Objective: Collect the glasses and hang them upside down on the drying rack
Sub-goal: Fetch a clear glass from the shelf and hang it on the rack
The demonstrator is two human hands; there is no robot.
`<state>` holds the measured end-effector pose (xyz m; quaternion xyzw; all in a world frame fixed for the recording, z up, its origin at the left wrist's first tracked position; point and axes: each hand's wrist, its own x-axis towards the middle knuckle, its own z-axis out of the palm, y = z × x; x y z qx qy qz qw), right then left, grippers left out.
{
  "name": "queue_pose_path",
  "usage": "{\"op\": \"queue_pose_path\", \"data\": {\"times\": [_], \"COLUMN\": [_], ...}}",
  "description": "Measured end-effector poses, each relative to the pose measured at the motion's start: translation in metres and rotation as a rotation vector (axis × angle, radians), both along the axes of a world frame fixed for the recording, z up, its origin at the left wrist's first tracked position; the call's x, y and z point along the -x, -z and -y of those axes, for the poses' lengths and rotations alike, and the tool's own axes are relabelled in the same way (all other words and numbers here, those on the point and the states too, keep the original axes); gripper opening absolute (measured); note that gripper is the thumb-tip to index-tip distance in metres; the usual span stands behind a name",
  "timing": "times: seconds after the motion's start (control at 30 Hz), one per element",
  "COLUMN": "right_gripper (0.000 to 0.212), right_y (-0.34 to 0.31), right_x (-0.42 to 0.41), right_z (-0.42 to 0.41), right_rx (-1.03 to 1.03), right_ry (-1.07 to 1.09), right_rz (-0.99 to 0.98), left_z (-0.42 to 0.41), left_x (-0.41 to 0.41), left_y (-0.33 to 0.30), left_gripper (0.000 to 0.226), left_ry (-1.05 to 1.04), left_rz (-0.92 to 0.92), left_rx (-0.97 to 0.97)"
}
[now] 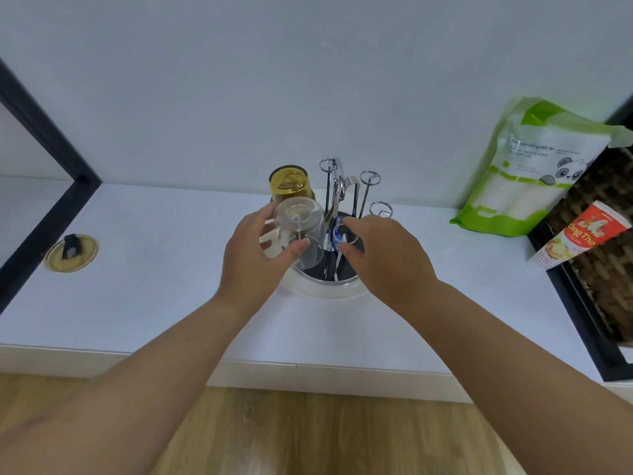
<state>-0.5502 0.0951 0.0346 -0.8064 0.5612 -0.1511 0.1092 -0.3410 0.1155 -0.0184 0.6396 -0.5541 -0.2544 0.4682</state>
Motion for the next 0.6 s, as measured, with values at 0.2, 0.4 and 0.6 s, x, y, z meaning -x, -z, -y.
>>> {"op": "queue_pose_path", "data": {"times": [0.2,0.4,0.6], "right_gripper": [0.034,0.030,0.035], "right_y": [-0.003,-0.001,0.000], "right_x": [-0.014,-0.019,-0.020], "right_z": [0.000,0.002,0.002], "right_rx": [0.002,0.018,0.020], "right_ry": [-0.007,-0.003,-0.004], "right_rz": [-0.006,-0.003,0.010], "left_z": [0.001,0.005,0.006], "left_x": [-0.005,-0.009,-0.011], "left_y": [-0.003,-0.005,-0.005], "left_gripper": [0.083,0.086,0.087], "left_ry": [0.006,0.016,0.015], "left_rz": [0.001,0.025,0.037], "left_rx": [-0.039,-0.075,-0.101]}}
